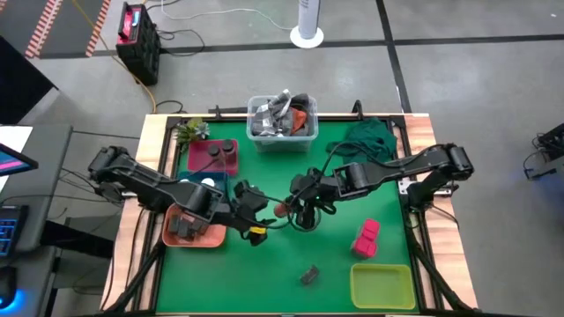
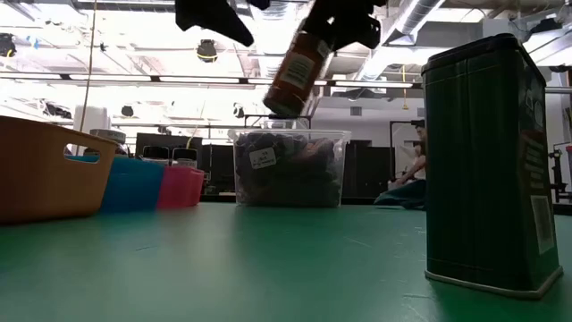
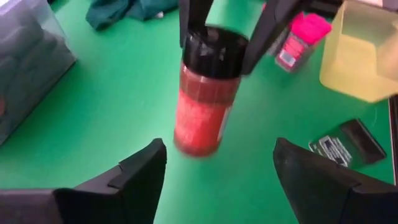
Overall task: Sort spices by type
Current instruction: Put the black spice bottle into the red bin
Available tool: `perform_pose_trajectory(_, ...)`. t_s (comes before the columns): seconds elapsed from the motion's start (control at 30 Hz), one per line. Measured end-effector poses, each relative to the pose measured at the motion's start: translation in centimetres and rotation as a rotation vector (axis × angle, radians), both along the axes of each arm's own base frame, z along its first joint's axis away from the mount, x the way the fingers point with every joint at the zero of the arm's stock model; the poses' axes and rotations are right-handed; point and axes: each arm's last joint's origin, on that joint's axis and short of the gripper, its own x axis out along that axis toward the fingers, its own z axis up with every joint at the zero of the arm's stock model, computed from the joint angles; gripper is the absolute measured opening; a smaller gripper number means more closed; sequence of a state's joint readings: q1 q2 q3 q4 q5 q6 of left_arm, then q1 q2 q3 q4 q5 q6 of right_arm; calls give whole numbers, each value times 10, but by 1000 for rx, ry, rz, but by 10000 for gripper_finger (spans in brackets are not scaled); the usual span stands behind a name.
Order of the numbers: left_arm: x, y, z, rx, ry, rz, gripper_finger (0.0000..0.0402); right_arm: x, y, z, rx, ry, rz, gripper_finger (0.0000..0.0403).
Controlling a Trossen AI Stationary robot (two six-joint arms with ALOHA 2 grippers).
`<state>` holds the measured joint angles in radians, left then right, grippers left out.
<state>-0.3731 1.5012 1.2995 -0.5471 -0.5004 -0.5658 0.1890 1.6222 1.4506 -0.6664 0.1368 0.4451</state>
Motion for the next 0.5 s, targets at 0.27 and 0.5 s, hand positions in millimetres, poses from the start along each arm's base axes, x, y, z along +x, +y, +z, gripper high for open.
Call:
perform_pose_trajectory(0.27,10,9,6,74,-82,17,307,6,1,6,56,-87,-37,235)
perform_pose_trajectory(0.5,16,10,3,131,-78,-13,307,9,1,10,83,-135,-51,235)
